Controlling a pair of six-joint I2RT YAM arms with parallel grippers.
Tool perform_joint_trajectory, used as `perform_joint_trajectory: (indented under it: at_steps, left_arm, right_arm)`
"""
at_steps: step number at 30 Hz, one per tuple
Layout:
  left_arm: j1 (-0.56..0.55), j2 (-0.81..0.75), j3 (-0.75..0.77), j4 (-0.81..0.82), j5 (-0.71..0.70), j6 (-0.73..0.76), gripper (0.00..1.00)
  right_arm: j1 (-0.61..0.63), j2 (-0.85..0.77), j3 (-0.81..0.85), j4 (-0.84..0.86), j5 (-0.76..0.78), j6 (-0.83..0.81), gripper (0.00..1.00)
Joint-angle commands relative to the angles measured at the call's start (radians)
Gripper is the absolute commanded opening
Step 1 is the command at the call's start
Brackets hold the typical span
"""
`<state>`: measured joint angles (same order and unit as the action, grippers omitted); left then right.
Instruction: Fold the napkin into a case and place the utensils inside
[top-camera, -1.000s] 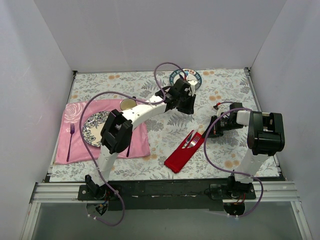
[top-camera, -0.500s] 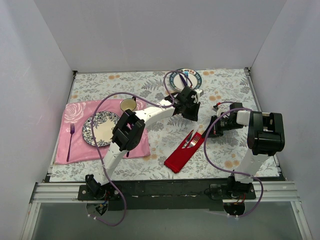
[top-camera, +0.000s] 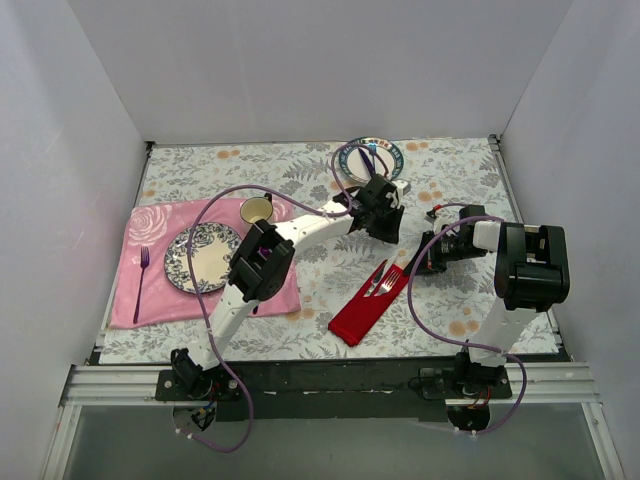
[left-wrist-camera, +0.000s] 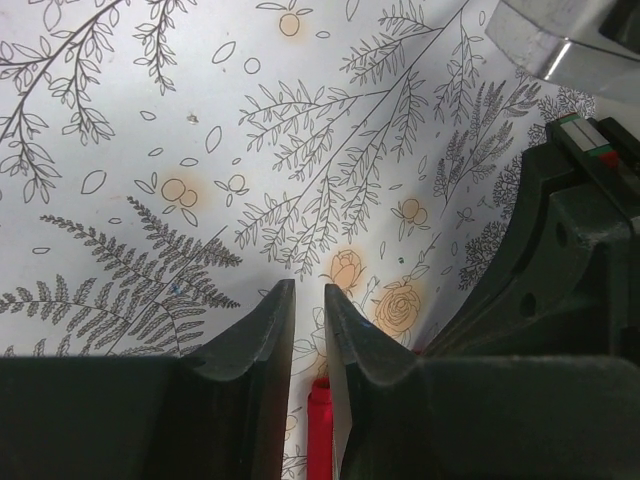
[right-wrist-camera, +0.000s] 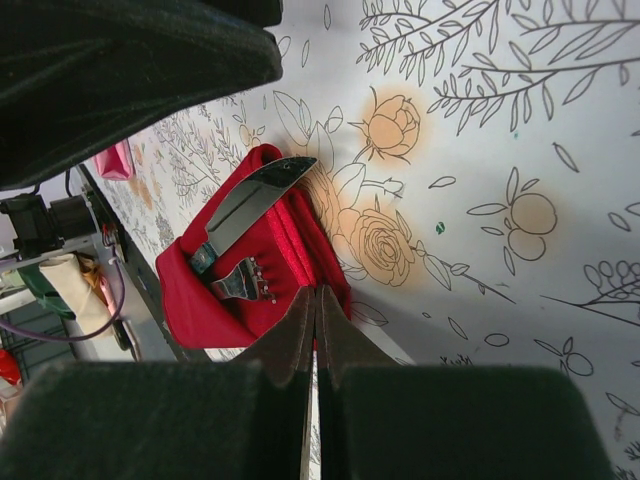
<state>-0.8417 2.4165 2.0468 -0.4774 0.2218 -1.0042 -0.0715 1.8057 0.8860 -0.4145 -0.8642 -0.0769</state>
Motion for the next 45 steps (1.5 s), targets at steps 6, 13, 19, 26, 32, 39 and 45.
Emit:
perform_joint_trajectory:
  at_steps: [6,13,19,26,32,39,45]
  left_arm:
    - [-0.033,0.018,0.05,-0.006,-0.012,0.038,0.18]
    - [-0.045,0.049,0.072,-0.043,-0.039,0.064,0.19]
    - [-0.059,0.047,0.061,-0.073,-0.038,0.081,0.17]
    - [-0.06,0.006,0.01,-0.082,-0.033,0.081,0.11]
    - [-0.06,-0.022,-0.028,-0.089,-0.038,0.085,0.1]
    - [-0.06,-0.005,0.032,-0.087,-0.052,0.064,0.17]
    - [-0.06,0.027,0.061,-0.069,-0.056,0.044,0.17]
  right_arm:
    - [0.006,0.015,0.022,0.003,-0.024,0.008,0.01]
    - [0.006,0.02,0.025,0.003,-0.024,0.011,0.01]
    - [0.006,0.018,0.028,0.0,-0.021,0.009,0.01]
    - [0.006,0.024,0.028,0.0,-0.016,0.008,0.01]
    - [0.006,0.026,0.031,-0.001,-0.016,0.008,0.01]
    - [0.006,0.026,0.03,0.002,-0.016,0.009,0.01]
    - [0.006,0.026,0.027,0.002,-0.012,0.006,0.01]
